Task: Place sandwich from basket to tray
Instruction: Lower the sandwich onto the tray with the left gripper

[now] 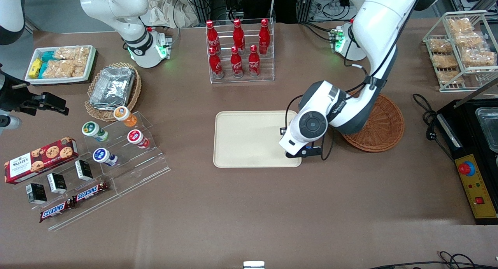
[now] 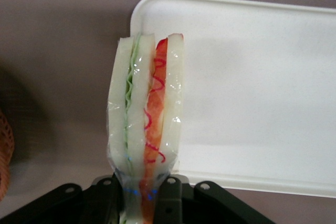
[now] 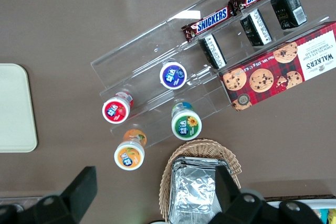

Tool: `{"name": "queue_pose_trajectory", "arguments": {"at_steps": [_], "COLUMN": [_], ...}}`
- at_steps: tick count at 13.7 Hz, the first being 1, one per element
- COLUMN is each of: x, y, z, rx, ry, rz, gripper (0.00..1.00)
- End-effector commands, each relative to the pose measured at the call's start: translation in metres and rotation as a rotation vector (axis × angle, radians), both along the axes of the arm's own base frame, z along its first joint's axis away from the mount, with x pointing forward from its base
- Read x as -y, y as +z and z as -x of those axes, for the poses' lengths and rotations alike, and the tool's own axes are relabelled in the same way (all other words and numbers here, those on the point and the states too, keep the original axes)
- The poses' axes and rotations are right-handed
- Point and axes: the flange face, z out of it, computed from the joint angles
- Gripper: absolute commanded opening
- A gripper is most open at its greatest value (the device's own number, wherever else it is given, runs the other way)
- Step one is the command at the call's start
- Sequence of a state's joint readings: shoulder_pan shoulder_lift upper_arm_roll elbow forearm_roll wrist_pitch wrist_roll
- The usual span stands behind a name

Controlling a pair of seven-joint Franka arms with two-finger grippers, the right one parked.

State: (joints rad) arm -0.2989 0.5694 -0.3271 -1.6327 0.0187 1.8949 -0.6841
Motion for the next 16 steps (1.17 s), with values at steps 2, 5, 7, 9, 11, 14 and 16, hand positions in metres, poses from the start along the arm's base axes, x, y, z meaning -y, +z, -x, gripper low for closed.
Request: {"name": "queue_pose_trajectory", "arguments": {"at_steps": [2, 5, 7, 9, 11, 14, 16], "x": [0.010, 0.010, 0.011, 0.014, 0.014, 0.015, 0.015], "y": [-0.025, -0.039, -0.048, -0.053, -0.057, -0.063, -0.067], "z": [0.001, 0.001, 0.003, 0.005, 0.006, 0.006, 0.006], "rx": [-0.008, -0.017, -0.030, -0.029, -0.031, -0.031, -0.033], "ry": [-0.046, -0.068, -0.082, -0.088, -0.088, -0.088, -0.088], "rz": [-0.028, -0.017, -0.018, -0.017, -0.016, -0.012, -0.013], "gripper": [0.25, 0.24, 0.25, 0.25, 0.25, 0.26, 0.38]}}
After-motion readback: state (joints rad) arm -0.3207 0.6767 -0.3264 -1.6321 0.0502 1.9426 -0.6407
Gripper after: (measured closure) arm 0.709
